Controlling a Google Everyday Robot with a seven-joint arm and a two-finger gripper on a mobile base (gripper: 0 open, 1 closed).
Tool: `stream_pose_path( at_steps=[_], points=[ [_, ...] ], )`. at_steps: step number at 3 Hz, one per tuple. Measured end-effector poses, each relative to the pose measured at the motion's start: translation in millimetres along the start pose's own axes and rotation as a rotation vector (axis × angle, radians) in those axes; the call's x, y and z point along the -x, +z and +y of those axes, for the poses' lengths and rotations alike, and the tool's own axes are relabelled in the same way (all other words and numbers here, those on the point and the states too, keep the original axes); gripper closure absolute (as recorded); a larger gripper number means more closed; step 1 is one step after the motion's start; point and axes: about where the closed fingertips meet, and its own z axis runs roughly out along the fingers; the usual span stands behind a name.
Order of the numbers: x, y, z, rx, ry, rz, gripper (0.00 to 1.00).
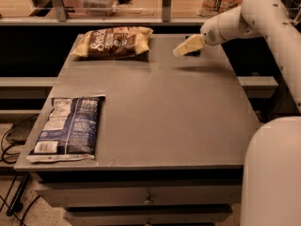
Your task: Move rxbar chocolate near blue chip bag
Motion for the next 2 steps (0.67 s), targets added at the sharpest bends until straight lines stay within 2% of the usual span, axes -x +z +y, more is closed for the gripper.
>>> stream_pose_path(
  at_steps=[2],
  points=[
    [-14,27,-27,-0.042,0.080,-0.001,0.00]
  ],
)
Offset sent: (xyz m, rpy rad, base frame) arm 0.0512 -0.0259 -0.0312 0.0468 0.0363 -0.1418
